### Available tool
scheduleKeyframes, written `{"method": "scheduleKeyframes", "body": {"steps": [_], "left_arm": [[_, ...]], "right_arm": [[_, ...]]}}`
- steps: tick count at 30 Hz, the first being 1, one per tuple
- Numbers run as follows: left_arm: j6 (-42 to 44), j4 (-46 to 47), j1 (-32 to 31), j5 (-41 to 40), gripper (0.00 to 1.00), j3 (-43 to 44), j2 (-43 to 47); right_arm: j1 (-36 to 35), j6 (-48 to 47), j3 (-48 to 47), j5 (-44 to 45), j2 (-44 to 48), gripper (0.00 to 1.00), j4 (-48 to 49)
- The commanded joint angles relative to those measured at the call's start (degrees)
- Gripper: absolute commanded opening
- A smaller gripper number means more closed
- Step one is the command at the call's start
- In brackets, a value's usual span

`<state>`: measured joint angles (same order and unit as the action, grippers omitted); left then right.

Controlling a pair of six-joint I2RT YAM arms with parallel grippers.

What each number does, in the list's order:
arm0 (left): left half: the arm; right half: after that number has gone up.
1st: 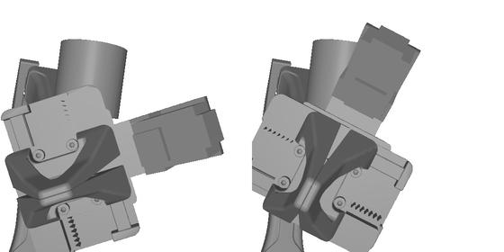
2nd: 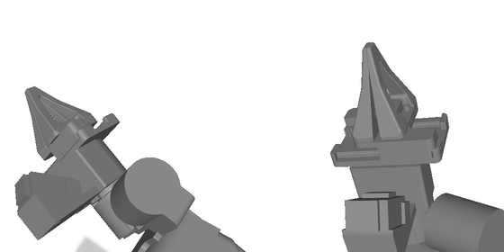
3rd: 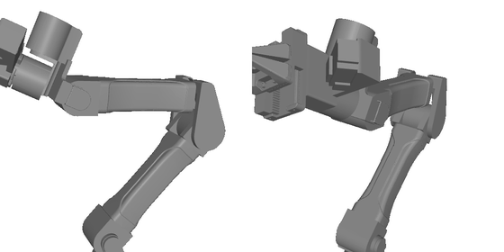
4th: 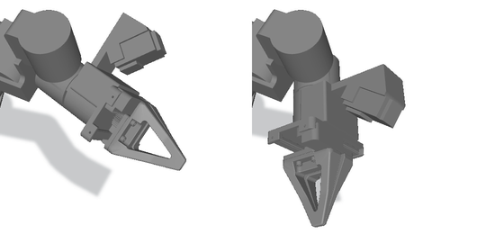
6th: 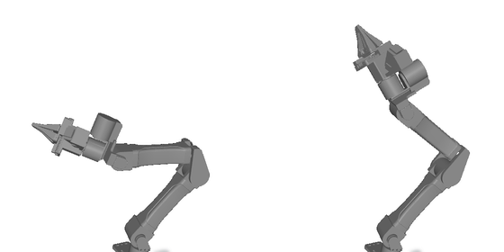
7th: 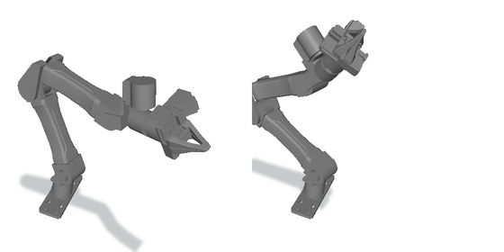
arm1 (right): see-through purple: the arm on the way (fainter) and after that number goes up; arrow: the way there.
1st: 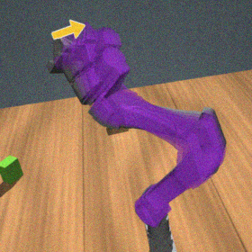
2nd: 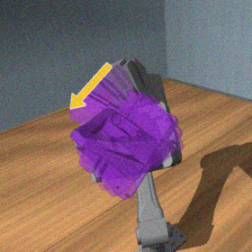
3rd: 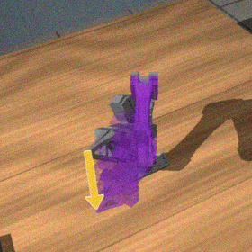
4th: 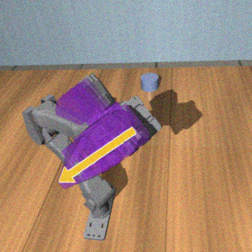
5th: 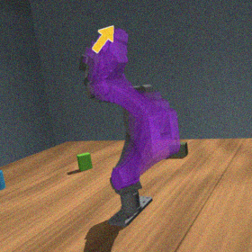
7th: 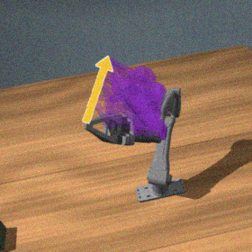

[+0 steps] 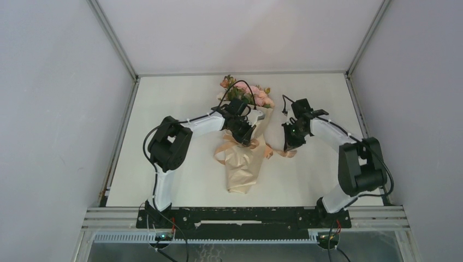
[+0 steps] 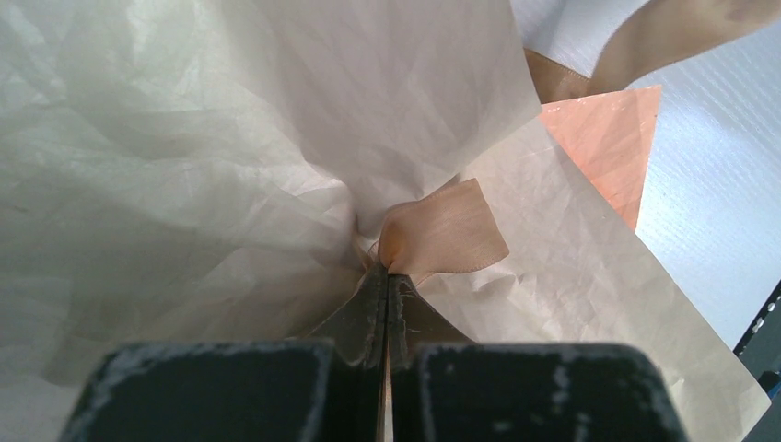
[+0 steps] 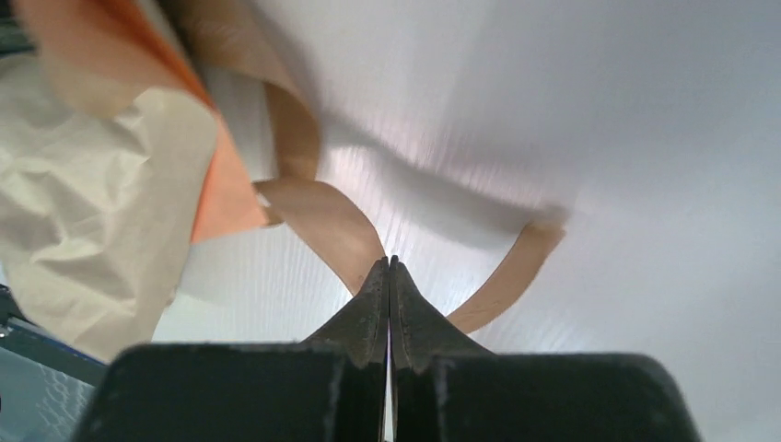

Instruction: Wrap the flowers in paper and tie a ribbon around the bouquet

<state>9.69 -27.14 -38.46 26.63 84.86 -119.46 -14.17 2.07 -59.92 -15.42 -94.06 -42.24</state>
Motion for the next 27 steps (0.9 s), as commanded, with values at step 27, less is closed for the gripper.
{"method": "scheduleKeyframes", "body": {"steps": [27], "left_arm": [[3.23,-3.7,0.31,-3.33,0.0,4.61,1.04]], "right_arm": [[-19.03,19.74,-3.52,15.05,42.47,0.27,-15.56]]}}
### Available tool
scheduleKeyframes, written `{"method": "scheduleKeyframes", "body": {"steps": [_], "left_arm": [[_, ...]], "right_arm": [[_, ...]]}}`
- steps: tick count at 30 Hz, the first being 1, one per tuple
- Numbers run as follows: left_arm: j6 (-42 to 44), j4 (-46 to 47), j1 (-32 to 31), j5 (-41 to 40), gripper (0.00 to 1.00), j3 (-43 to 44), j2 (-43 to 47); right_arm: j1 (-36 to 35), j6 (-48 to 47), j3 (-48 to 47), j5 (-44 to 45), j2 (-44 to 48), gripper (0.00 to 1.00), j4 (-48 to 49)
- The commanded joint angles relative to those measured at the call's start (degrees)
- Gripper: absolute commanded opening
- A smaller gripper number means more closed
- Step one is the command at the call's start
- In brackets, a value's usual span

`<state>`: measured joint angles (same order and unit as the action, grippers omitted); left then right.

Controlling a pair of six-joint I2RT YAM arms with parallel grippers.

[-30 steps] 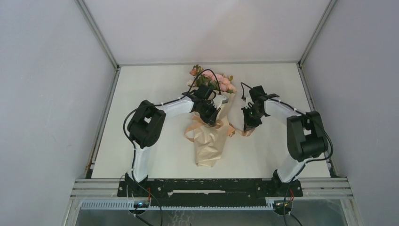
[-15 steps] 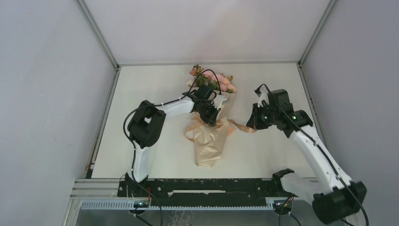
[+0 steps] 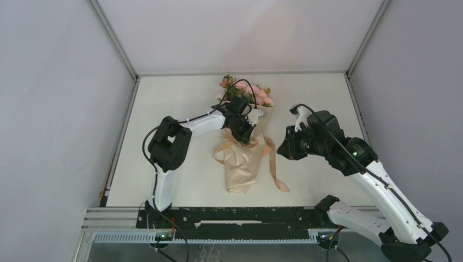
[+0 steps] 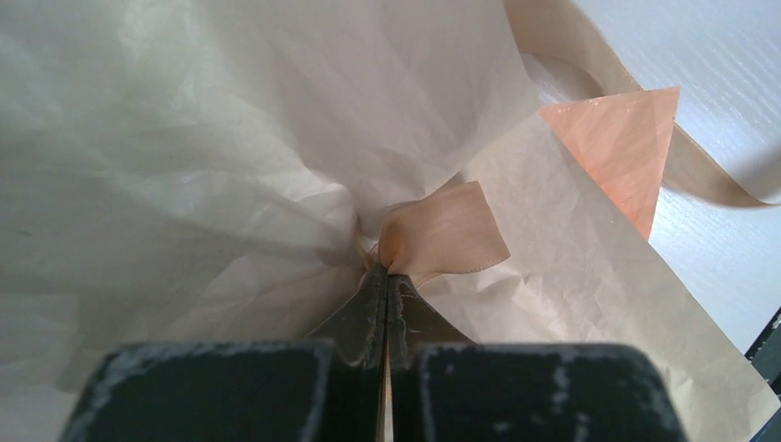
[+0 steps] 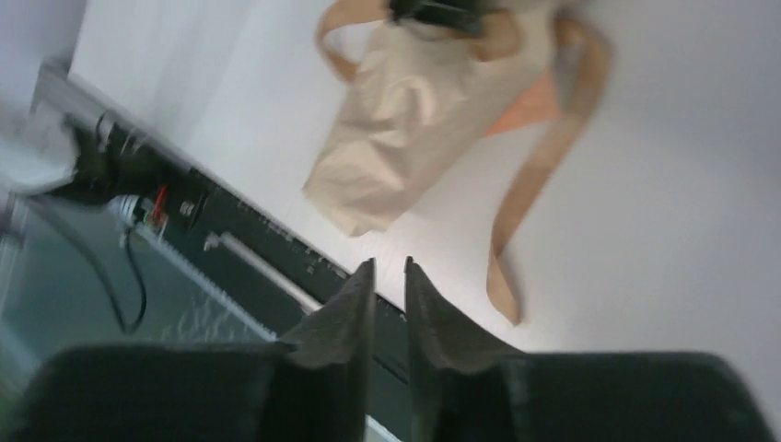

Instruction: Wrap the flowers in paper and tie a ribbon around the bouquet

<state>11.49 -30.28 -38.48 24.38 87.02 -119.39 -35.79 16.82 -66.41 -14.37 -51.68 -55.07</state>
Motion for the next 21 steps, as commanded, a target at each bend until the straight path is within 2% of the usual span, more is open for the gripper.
{"method": "scheduleKeyframes", "body": {"steps": [1,3,5,7,12,21], "left_arm": [[1.37,-0.61,0.27,-0.97,0.0,2.38,0.97],[1.35,-0.57,0.32,-0.81,0.0,2.21,1.03],[1.37,-0.57,0.26,-0.72,0.0,1.97,1.03],[1.32,-0.58,0.27,-0.57,0.0,1.72,0.92],[1.17,-0.41,0.31,-0.14,0.0,1.31,0.92],[1.08,-0.39,0.3,0.25,0.0,1.31,0.86]], "right_arm": [[3.77,5.84,5.2,15.86,-0.31,0.33,-1.91],[6.32,8.14,10.64,17.58,-0.83,0.46,1.13],[6.7,10.05,17.26,17.96,-1.55,0.69,7.59],[5.79,12.27,21.12,18.4,-3.52,0.82,12.04],[-2.68,13.83,23.0,21.59,-12.15,0.84,15.29],[-5.68,13.67,26.95,18.89,-25.39,0.83,21.1]]}}
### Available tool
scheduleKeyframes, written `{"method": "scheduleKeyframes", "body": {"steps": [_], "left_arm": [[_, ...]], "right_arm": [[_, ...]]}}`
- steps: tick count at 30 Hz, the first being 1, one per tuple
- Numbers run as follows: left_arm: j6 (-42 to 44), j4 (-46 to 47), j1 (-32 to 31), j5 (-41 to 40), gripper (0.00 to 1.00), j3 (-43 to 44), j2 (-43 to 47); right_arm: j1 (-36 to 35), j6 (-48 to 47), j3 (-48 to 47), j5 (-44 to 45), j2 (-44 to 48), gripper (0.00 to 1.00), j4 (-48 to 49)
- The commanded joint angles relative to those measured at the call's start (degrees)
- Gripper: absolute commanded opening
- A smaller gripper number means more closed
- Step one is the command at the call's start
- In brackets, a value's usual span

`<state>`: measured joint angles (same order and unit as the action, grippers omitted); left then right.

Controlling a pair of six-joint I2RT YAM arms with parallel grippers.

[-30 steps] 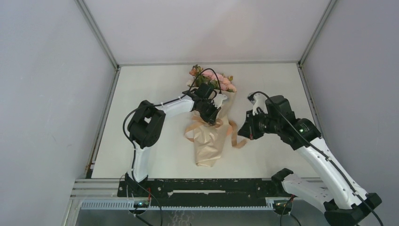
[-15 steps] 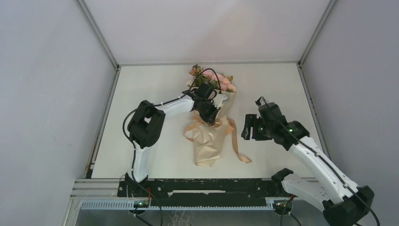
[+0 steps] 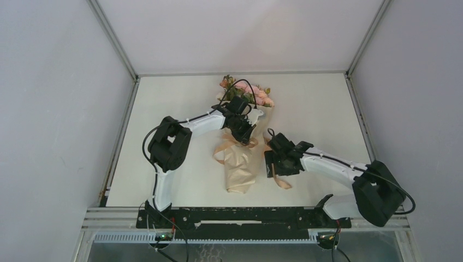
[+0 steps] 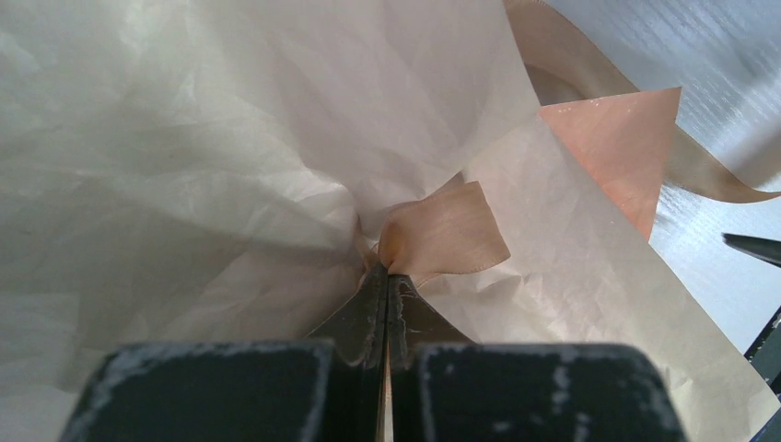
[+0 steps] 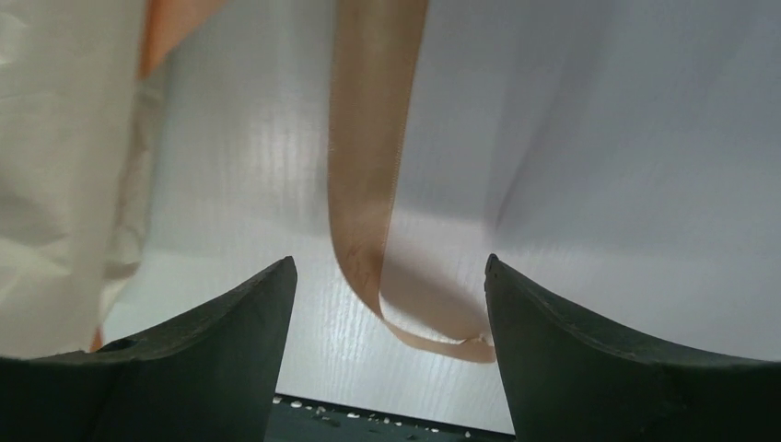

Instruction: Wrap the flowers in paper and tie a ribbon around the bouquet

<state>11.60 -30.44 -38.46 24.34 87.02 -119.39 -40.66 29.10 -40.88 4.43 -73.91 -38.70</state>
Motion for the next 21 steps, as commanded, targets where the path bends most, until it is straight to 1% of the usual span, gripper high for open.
{"method": "scheduleKeyframes", "body": {"steps": [1,2,3,6,7,8,11,12,15,17,19,21], "left_arm": [[0.98,-0.28,0.3,0.19,0.0,1.38,0.83],[0.97,-0.4,0.29,0.11,0.0,1.47,0.85],[0.97,-0.38,0.27,0.12,0.0,1.57,0.9],[1.17,-0.41,0.31,-0.1,0.0,1.65,1.34],[1.23,-0.56,0.27,-0.29,0.0,1.84,1.47],[1.38,-0.85,0.35,-0.35,0.0,2.19,1.48],[1.46,-1.28,0.62,-0.55,0.0,3.25,1.22],[1.42,-1.29,0.58,-0.49,0.0,3.46,1.19],[1.29,-1.25,0.78,-0.45,0.0,4.0,0.77],[1.04,-1.25,0.94,0.2,0.0,4.16,0.58],[0.91,-1.24,1.01,0.42,0.0,4.37,0.56],[0.74,-1.18,0.98,0.6,0.0,4.59,0.34]], "right_arm": [[-0.88,1.39,1.6,-0.66,-4.38,0.8,5.22],[-1.11,1.54,1.79,-1.23,-5.31,0.75,5.7],[-1.21,1.83,2.07,-1.53,-6.11,0.6,5.98],[-1.18,3.17,2.8,-2.44,-6.46,0.03,5.24],[-1.24,3.7,3.13,-3.12,-5.89,0.0,4.69],[-1.47,4.05,3.55,-3.72,-5.06,0.0,3.96],[-3.41,5.01,4.54,-9.25,-1.01,0.0,0.84],[-4.57,5.03,4.59,-11.63,0.43,0.0,-0.39],[-8.67,4.4,4.5,-24.01,5.51,0.0,-4.21],[-12.1,4.7,3.54,-28.52,10.14,0.0,-7.74],[-15.78,5.23,1.01,-30.3,15.15,0.0,-11.51],[-19.73,5.56,-3.42,-30.53,19.93,0.0,-13.36]]}}
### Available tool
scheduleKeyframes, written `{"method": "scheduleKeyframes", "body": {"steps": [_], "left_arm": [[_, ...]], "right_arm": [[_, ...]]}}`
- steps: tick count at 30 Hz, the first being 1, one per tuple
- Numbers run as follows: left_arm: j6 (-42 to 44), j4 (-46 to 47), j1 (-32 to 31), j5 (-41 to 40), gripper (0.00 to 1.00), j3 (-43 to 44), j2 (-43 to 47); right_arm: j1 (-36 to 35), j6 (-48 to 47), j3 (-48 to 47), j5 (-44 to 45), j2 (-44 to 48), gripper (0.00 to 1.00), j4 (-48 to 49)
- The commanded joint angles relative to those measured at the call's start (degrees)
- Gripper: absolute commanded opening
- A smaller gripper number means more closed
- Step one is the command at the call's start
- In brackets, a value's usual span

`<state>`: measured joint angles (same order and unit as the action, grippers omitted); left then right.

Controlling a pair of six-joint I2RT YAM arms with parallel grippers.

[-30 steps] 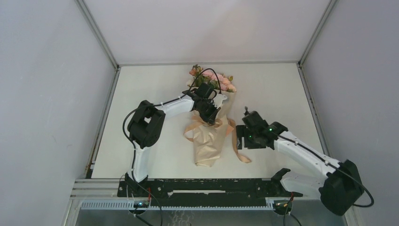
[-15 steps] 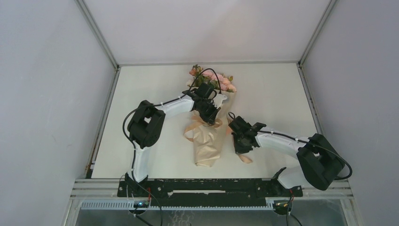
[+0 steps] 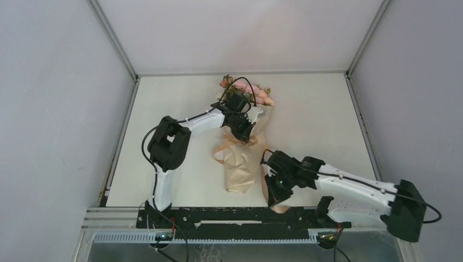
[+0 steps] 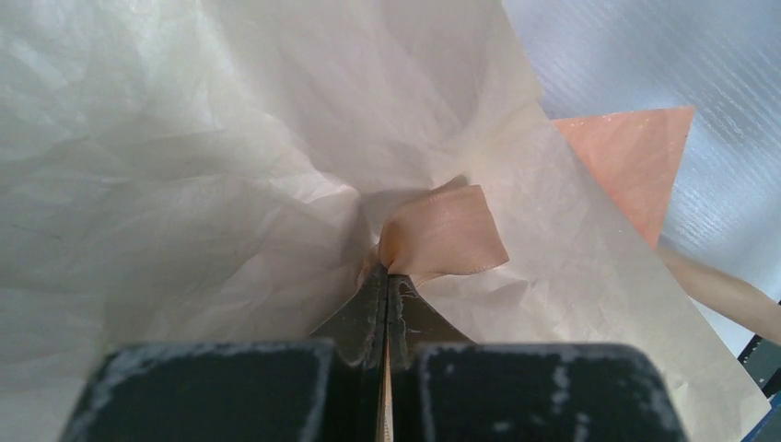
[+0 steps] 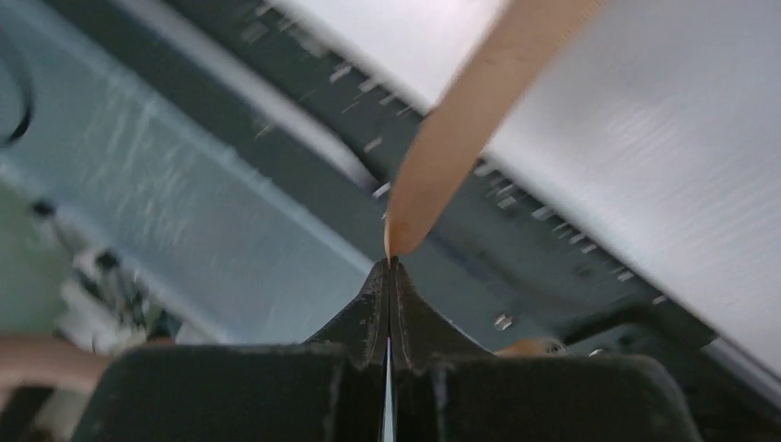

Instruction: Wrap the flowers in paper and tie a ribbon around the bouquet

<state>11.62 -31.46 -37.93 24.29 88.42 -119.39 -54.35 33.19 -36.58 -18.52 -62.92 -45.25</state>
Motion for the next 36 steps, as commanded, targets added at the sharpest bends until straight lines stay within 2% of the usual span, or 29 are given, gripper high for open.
{"method": "scheduleKeyframes", "body": {"steps": [1,5,8,11,15,18,23,30,36], "left_arm": [[0.57,-0.1,0.46,0.74,0.0,3.31,0.21],[-0.2,-0.16,0.42,1.29,0.0,3.94,-0.88],[-0.5,-0.1,0.43,1.68,0.0,3.87,-0.92],[-0.68,-0.17,0.47,1.7,0.0,3.95,-0.57],[-0.72,-0.29,0.42,2.0,0.0,3.67,0.24],[-0.64,-0.35,0.45,2.31,0.0,3.19,0.81],[-0.54,-0.55,0.98,2.68,0.0,2.9,1.48],[-1.34,0.18,2.66,3.54,0.0,2.82,3.2],[-0.1,1.79,5.62,4.5,0.0,-0.36,9.71]], "right_arm": [[-6.81,1.36,-10.47,-7.44,11.02,0.0,-6.85],[-7.15,-2.76,-19.87,-7.56,14.36,0.0,-0.66],[-6.1,-7.75,-25.56,-6.88,11.76,0.0,4.55],[-2.18,-11.22,-28.75,-4.88,8.6,0.0,11.05],[4.11,-5.93,-20.9,-5.72,4.13,0.0,30.47],[5.84,-3.28,-15.76,-1.06,-0.35,0.0,38.57],[10.37,0.85,-7.72,1.48,-5.6,0.0,50.78],[13.17,2.45,-4.84,3.95,-18.33,0.0,55.69],[18.35,6.11,-4.82,2.31,-28.11,0.0,59.82]]}}
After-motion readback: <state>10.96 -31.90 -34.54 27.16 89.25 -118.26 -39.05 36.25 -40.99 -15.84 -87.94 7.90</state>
